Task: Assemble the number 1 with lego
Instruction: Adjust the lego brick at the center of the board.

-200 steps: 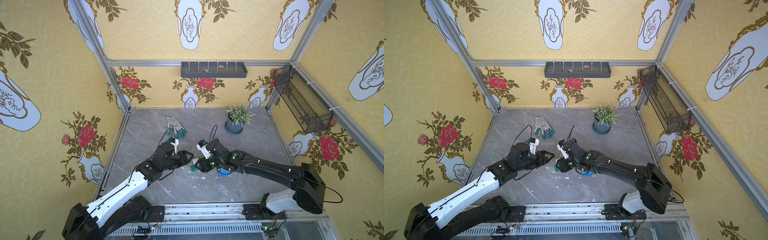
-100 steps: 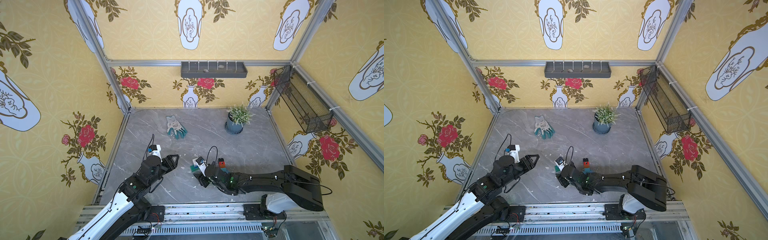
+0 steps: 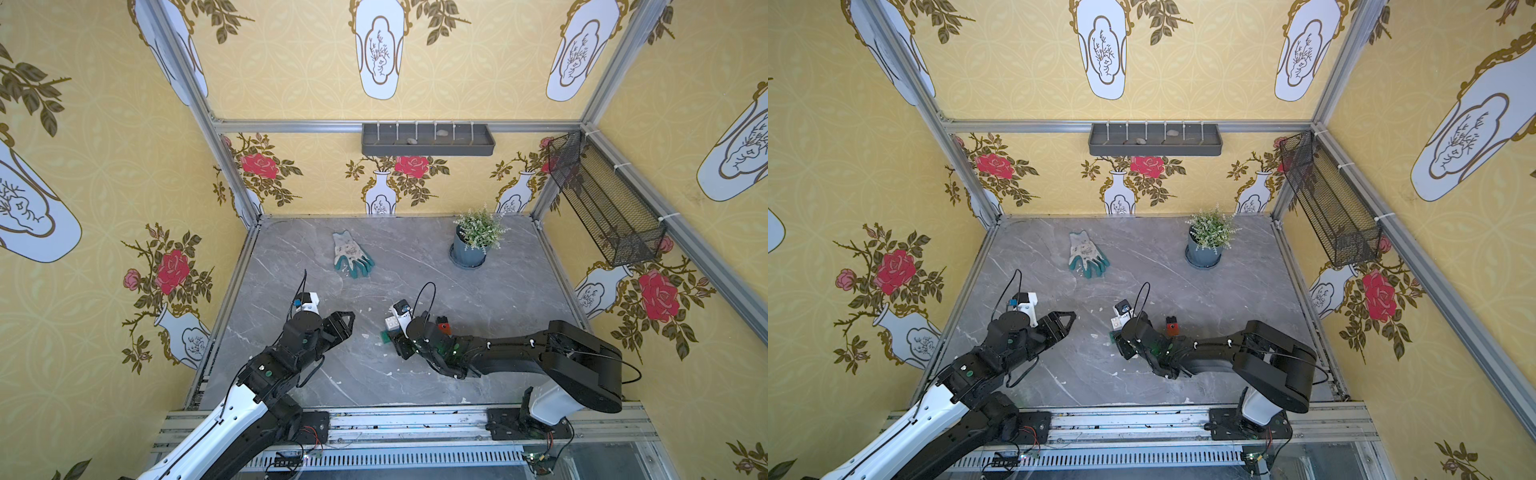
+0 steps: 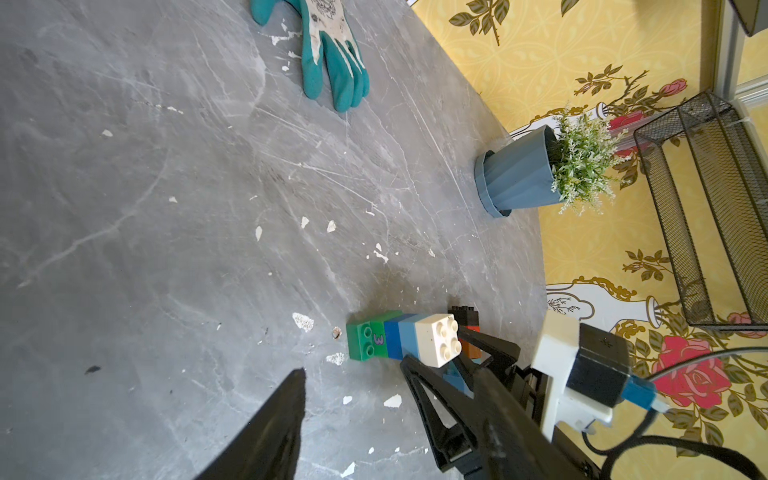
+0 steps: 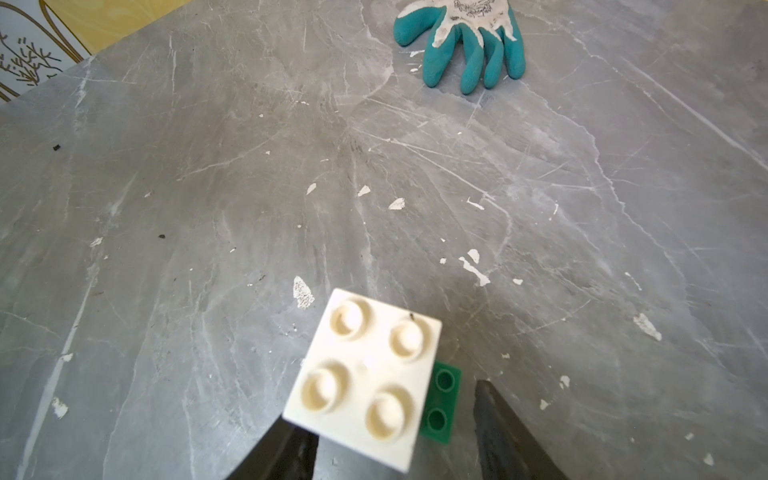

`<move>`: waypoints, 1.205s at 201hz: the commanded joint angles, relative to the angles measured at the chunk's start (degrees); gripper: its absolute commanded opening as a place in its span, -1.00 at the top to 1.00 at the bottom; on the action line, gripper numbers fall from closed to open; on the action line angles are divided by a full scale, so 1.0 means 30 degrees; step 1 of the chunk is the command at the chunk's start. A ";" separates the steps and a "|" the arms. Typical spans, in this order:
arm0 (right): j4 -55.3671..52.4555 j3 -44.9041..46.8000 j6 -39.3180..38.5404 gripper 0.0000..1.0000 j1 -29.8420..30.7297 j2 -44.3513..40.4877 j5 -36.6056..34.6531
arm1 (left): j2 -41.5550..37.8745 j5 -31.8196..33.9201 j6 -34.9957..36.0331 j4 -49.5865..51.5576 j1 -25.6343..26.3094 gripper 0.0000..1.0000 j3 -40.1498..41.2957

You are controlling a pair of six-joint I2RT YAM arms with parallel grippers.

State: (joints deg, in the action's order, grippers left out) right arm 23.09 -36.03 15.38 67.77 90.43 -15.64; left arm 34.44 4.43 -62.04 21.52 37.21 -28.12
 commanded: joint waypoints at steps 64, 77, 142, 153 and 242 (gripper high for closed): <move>0.0976 -0.0313 0.0119 -0.14 -0.0323 0.0412 0.0145 | 0.0412 -0.0468 -0.0112 -0.0108 -0.0333 -0.31 -0.0006; 0.0975 -0.0338 0.0117 -0.14 -0.0324 0.0470 0.0144 | 0.0544 -0.0556 -0.0192 -0.0064 -0.0392 -0.31 -0.0020; 0.1033 -0.0734 -0.0013 -0.07 -0.0528 0.0913 0.0236 | 0.0632 -0.0771 -0.0736 -0.0105 -0.0542 -0.31 0.0247; 0.1153 -0.0735 0.0045 -0.07 -0.0613 0.0924 0.0232 | 0.0599 -0.0740 -0.0735 -0.0112 -0.0539 -0.31 0.0261; 0.1151 -0.1296 0.0119 0.07 -0.1114 0.1661 0.0251 | 0.0658 -0.0888 -0.1029 0.0591 -0.0685 -0.31 0.0002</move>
State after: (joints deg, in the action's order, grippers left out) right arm 24.32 -39.18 15.38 64.71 94.72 -14.17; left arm 36.60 2.04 -65.01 22.35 35.33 -27.86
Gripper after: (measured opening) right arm 0.463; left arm 0.655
